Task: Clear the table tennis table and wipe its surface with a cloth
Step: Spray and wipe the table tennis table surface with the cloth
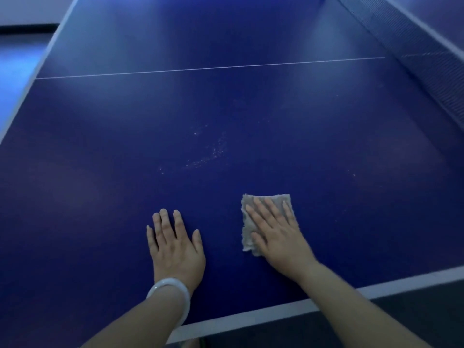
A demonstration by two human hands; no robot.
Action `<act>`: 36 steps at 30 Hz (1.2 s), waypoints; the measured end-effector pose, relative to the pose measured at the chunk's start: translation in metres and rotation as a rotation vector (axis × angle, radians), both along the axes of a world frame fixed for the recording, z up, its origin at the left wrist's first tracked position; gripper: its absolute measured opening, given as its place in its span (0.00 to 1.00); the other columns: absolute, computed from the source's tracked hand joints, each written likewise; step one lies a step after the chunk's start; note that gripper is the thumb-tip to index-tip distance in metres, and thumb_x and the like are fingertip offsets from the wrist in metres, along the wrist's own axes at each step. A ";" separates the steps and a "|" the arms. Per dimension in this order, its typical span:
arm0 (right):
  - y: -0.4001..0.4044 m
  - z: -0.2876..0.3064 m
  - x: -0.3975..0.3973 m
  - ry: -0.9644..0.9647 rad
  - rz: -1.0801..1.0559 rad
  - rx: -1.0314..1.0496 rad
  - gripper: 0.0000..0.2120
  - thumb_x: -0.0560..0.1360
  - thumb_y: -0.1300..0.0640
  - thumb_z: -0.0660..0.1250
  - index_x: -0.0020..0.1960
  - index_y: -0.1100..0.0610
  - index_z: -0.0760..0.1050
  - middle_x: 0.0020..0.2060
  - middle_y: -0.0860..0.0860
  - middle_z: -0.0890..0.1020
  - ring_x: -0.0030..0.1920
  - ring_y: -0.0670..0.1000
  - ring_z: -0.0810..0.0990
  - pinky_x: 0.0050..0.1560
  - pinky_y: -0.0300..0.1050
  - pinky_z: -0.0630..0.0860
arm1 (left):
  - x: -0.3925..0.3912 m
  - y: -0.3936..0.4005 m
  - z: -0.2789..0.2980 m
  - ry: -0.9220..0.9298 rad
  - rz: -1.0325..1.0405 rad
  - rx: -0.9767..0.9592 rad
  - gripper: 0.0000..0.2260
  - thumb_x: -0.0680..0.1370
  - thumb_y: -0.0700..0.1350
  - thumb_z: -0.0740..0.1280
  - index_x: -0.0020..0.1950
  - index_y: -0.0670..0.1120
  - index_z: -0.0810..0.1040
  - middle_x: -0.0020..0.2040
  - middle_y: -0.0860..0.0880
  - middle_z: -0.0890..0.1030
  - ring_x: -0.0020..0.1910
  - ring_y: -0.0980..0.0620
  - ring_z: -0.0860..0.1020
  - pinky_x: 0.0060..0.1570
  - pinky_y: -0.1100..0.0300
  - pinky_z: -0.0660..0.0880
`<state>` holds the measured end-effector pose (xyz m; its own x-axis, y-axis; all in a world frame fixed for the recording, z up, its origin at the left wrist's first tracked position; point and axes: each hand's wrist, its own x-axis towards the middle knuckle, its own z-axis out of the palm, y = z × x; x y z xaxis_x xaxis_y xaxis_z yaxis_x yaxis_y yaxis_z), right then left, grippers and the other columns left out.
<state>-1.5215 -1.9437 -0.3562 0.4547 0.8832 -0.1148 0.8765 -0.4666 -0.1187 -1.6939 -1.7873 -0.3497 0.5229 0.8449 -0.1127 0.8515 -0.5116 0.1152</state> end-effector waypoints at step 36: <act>-0.209 0.003 0.084 0.065 -0.626 -0.019 0.25 0.83 0.44 0.41 0.79 0.44 0.40 0.79 0.43 0.42 0.78 0.44 0.37 0.77 0.57 0.38 | 0.176 -0.087 -0.014 -0.046 -0.376 0.015 0.31 0.80 0.58 0.38 0.80 0.44 0.42 0.79 0.39 0.44 0.78 0.40 0.41 0.76 0.44 0.38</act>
